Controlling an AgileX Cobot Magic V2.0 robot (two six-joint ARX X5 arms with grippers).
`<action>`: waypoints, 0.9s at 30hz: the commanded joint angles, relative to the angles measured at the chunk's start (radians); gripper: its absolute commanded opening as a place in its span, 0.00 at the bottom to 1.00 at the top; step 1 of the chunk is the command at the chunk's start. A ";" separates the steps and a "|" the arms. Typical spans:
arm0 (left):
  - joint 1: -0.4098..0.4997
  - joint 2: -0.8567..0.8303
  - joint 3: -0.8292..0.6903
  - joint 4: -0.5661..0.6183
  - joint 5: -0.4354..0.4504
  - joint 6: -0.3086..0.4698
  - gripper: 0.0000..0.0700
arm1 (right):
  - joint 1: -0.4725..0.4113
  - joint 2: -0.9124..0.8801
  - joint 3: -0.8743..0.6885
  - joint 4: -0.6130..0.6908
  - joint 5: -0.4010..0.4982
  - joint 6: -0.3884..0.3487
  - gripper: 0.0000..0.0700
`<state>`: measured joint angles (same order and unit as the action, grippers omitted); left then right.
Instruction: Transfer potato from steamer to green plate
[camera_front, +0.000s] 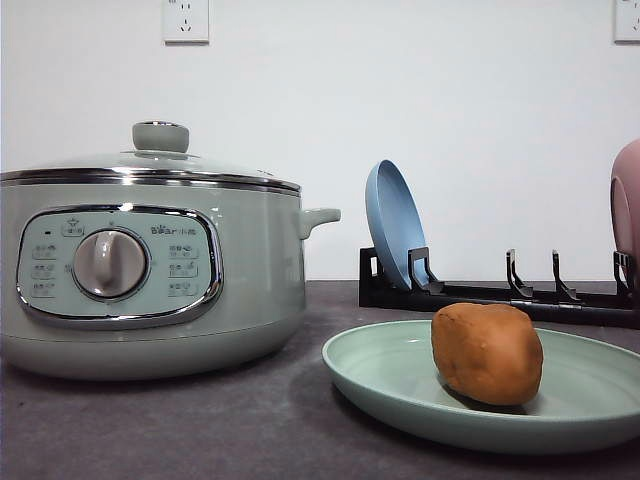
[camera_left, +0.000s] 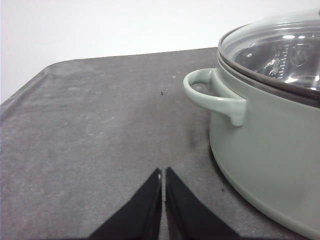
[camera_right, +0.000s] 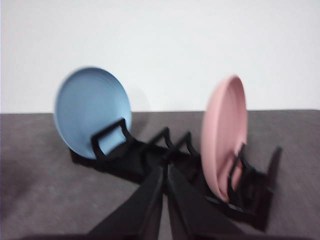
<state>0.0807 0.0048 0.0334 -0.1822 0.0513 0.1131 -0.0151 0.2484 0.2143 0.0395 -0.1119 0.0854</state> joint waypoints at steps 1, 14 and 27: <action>0.002 -0.002 -0.018 -0.012 0.000 -0.002 0.01 | -0.011 -0.036 -0.035 0.021 0.004 -0.021 0.01; 0.002 -0.002 -0.018 -0.012 0.000 -0.002 0.01 | -0.036 -0.222 -0.203 -0.035 0.008 -0.018 0.01; 0.002 -0.002 -0.018 -0.011 0.000 -0.002 0.01 | -0.035 -0.245 -0.203 -0.207 0.009 -0.018 0.01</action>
<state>0.0807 0.0051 0.0334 -0.1822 0.0509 0.1131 -0.0486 0.0051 0.0172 -0.1674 -0.1034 0.0746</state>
